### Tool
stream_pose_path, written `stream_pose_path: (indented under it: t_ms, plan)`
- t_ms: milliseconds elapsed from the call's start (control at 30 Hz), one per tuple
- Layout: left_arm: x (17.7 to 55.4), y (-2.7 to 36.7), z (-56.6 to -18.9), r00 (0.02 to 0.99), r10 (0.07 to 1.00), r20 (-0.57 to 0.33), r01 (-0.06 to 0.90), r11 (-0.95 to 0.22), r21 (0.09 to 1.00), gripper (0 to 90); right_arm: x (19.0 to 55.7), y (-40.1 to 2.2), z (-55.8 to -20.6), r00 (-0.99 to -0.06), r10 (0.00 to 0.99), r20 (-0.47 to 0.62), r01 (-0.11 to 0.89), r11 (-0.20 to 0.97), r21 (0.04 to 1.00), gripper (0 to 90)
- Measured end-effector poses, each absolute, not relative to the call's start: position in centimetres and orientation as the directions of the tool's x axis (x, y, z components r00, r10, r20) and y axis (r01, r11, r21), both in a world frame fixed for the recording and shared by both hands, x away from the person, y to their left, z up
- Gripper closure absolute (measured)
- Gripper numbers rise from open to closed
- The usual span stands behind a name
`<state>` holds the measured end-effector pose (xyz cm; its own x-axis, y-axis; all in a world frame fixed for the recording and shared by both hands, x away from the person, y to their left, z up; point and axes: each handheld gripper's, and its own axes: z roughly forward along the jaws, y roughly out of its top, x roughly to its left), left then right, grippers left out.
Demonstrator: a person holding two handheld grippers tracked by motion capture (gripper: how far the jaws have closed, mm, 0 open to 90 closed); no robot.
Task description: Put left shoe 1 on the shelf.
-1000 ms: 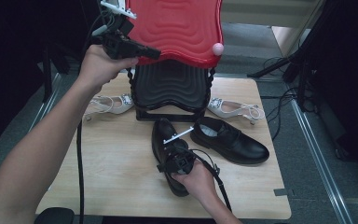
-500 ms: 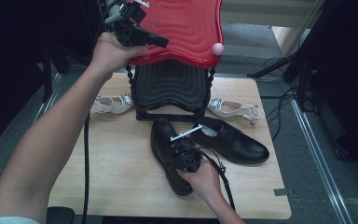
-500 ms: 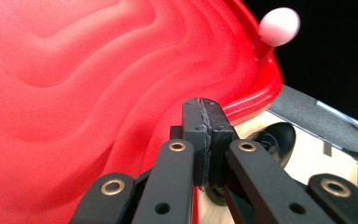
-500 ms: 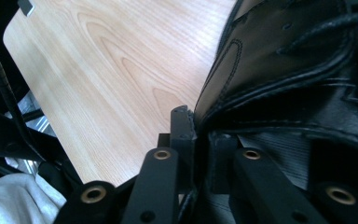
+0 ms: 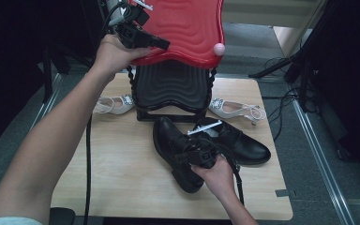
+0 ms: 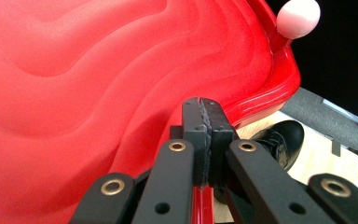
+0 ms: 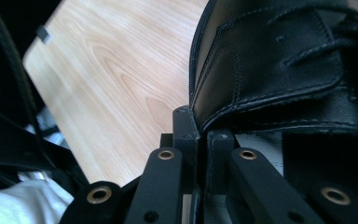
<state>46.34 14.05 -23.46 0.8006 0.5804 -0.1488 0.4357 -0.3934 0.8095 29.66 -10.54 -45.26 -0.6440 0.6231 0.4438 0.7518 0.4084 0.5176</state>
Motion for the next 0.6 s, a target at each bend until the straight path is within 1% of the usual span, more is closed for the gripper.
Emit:
stream_pose_path:
  t_ms: [100, 200, 400, 533, 600]
  plan:
    - [46.4, 14.1, -23.5, 0.798, 0.582, -0.155, 0.441, -0.391, 0.808, 90.0, 30.1, -11.2, -44.8, -0.632, 0.599, 0.492, 0.765, 0.381, 0.519, 87.4]
    - [46.4, 14.0, -23.5, 0.791, 0.595, -0.141, 0.442, -0.397, 0.805, 90.0, 30.2, -11.6, -44.2, -0.626, 0.587, 0.514, 0.770, 0.358, 0.529, 87.5]
    - [46.4, 13.9, -23.5, 0.788, 0.600, -0.137, 0.443, -0.398, 0.803, 90.0, 30.1, -12.3, -42.3, -0.627, 0.557, 0.545, 0.769, 0.328, 0.549, 87.5]
    - [46.4, 13.8, -23.6, 0.777, 0.619, -0.117, 0.444, -0.407, 0.799, 90.0, 29.8, -12.6, -40.3, -0.643, 0.529, 0.553, 0.754, 0.312, 0.578, 87.5]
    - [46.4, 13.7, -23.6, 0.776, 0.619, -0.119, 0.446, -0.406, 0.798, 90.0, 29.8, -12.6, -40.0, -0.649, 0.524, 0.551, 0.748, 0.312, 0.585, 87.5]
